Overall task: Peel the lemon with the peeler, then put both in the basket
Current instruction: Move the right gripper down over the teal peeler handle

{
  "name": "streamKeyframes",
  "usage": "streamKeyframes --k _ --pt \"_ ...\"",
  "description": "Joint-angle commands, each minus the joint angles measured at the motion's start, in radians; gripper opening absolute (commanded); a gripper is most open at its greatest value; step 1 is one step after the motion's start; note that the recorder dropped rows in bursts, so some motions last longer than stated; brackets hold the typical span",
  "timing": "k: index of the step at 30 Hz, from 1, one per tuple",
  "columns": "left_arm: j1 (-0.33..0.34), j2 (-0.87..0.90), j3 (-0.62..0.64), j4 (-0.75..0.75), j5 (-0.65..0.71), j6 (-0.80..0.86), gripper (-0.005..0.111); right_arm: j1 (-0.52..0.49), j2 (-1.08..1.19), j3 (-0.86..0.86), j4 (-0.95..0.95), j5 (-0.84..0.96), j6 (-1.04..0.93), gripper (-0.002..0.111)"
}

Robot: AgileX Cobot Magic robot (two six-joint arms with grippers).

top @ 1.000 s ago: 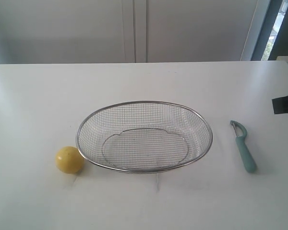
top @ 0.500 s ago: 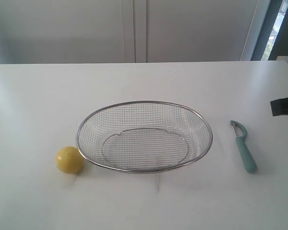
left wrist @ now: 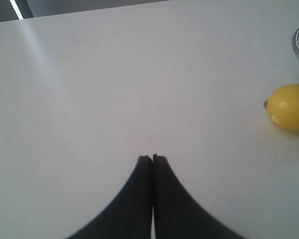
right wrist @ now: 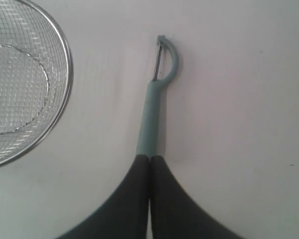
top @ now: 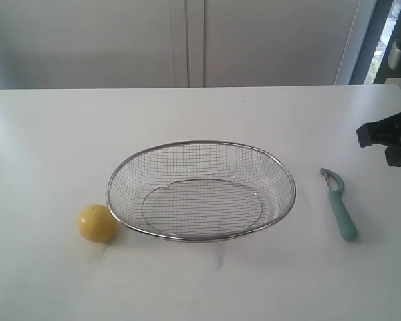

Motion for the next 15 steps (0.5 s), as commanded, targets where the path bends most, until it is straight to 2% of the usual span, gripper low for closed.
streamKeyframes --k 1,8,15 --pt "-0.006 -0.005 0.004 -0.001 -0.002 -0.006 0.000 0.000 0.101 -0.062 -0.005 0.090 0.001 0.000" --pt "-0.006 -0.005 0.004 -0.001 -0.002 -0.006 0.000 0.000 0.213 -0.084 -0.028 0.102 -0.004 0.000" --pt "-0.006 -0.005 0.004 -0.001 -0.002 -0.006 0.000 0.000 0.242 -0.082 -0.028 -0.021 -0.057 0.000"
